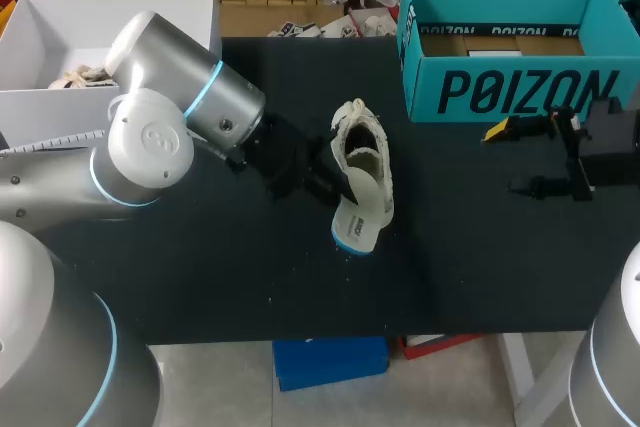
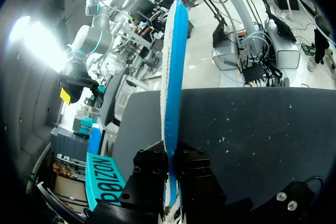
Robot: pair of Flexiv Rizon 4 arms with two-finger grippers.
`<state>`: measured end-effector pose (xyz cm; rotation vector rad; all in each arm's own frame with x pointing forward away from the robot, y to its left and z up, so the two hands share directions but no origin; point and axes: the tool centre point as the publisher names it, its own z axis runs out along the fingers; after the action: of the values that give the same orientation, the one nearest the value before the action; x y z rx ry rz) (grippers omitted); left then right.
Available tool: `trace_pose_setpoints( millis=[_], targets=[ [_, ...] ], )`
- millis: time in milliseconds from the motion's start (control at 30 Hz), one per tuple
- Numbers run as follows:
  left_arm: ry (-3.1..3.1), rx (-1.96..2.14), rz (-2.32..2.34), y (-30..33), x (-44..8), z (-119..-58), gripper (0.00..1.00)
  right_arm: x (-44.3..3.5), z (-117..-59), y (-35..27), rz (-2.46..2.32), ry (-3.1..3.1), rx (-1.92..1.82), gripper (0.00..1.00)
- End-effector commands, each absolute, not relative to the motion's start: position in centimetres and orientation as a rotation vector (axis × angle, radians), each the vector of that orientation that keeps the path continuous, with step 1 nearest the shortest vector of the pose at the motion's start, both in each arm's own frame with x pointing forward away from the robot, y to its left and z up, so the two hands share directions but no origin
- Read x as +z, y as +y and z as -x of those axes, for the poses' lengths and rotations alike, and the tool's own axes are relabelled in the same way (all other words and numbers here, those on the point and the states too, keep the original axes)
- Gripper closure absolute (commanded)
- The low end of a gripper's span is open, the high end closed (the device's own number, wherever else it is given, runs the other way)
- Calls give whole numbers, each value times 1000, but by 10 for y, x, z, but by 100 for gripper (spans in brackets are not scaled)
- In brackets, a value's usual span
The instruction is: Take the shoe out of the shoebox, open the shoe tongue, remove and reinsert the insole, then place the shoe into the shoebox
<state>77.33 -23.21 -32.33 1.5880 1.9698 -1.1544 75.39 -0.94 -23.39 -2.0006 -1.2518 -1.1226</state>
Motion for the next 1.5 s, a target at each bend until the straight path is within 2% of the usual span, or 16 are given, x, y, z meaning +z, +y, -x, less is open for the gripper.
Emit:
trace_pose_setpoints(
  millis=[33,933,1333,1500],
  targets=[
    [1960,-1150,-1611,-235,-326,-779,100,-234,-754,-9,2001,-1252,-1121,0],
    [1852,-1163,-1470,-215,-313,-787,100,-231,-757,-13,2049,-1248,-1098,0],
    [1782,-1163,-1289,-179,-301,-790,100,-227,-765,36,2135,-1269,-1024,0],
    [1754,-1161,-1226,-167,-295,-790,100,-226,-765,38,2117,-1272,-1029,0]
  ],
)
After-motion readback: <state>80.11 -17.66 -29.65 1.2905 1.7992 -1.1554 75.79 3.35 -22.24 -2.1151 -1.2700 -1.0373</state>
